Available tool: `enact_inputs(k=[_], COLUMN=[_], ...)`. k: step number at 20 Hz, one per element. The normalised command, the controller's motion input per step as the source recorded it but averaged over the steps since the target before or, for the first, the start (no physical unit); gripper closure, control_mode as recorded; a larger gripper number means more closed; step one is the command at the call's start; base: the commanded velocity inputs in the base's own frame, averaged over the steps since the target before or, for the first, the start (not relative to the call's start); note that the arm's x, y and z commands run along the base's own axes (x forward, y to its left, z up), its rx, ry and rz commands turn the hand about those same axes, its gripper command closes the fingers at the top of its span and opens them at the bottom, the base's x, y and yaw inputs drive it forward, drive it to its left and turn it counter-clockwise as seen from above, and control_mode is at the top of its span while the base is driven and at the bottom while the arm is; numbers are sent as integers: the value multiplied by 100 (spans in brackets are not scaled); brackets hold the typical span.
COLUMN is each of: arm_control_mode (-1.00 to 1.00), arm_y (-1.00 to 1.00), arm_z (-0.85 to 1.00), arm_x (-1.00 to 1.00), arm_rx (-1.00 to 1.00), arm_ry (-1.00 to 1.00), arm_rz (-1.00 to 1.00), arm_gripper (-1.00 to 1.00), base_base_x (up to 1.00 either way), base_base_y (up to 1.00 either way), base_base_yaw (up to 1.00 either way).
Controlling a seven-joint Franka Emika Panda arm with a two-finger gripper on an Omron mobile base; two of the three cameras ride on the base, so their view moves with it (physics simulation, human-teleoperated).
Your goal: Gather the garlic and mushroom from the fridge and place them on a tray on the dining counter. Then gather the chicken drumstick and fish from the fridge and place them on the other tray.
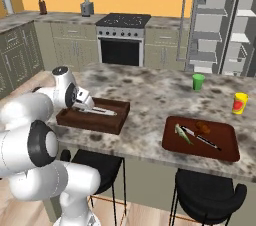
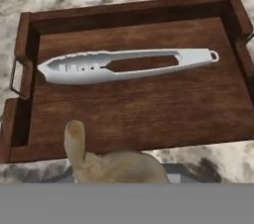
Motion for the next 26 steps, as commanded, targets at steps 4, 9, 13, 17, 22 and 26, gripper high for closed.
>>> enact_inputs(k=[4, 9, 13, 17, 22, 26], arm_control_mode=[-100, -100, -100, -100, -100, -100], arm_y=[10, 4, 8, 11, 8, 5], arm_z=[-31, -19, -19, -26, -30, -35], arm_x=[44, 44, 44, 41, 31, 22], arm_rx=[0, 0, 0, 0, 0, 0], arm_ry=[4, 3, 3, 4, 4, 4], arm_rz=[0, 0, 0, 0, 0, 0], arm_gripper=[100, 100, 100, 100, 100, 100], base_base_x=[0, 0, 0, 0, 0, 0], base_base_y=[0, 0, 0, 0, 0, 0], base_base_yaw=[0, 0, 0, 0, 0, 0])
